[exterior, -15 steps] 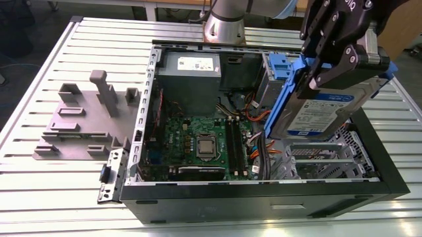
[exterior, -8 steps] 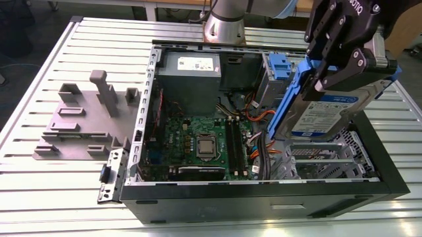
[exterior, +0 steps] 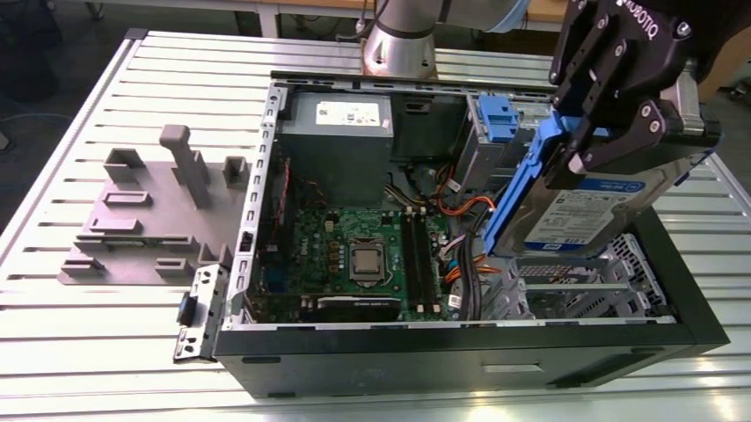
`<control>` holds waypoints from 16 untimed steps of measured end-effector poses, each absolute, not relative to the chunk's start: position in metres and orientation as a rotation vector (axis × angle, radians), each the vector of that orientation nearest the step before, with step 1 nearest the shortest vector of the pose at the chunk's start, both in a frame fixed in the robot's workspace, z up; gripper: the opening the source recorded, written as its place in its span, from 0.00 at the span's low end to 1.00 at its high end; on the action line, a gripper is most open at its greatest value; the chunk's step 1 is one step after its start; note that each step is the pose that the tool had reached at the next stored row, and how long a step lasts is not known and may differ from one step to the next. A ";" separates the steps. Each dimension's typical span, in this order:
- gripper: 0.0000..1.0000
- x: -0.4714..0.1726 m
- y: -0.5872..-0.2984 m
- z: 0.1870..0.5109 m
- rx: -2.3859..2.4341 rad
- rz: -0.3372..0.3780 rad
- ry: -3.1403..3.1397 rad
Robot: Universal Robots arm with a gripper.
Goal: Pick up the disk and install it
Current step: 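Insert the disk into the insertion slot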
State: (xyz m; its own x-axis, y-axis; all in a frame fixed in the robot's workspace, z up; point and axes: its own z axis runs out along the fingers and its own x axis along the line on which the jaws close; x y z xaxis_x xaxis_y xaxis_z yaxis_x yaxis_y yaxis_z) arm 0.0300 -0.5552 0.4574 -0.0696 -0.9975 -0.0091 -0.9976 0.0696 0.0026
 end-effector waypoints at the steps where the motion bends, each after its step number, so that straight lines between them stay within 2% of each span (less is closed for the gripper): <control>1: 0.37 0.032 -0.555 0.457 -2.143 0.013 2.291; 16: 0.37 0.049 -0.560 0.453 -2.150 0.013 2.284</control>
State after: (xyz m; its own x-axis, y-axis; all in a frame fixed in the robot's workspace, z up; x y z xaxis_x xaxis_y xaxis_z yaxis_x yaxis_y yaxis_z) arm 0.0488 -0.5604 0.4529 -0.0605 -0.9981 -0.0088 -0.9982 0.0604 0.0027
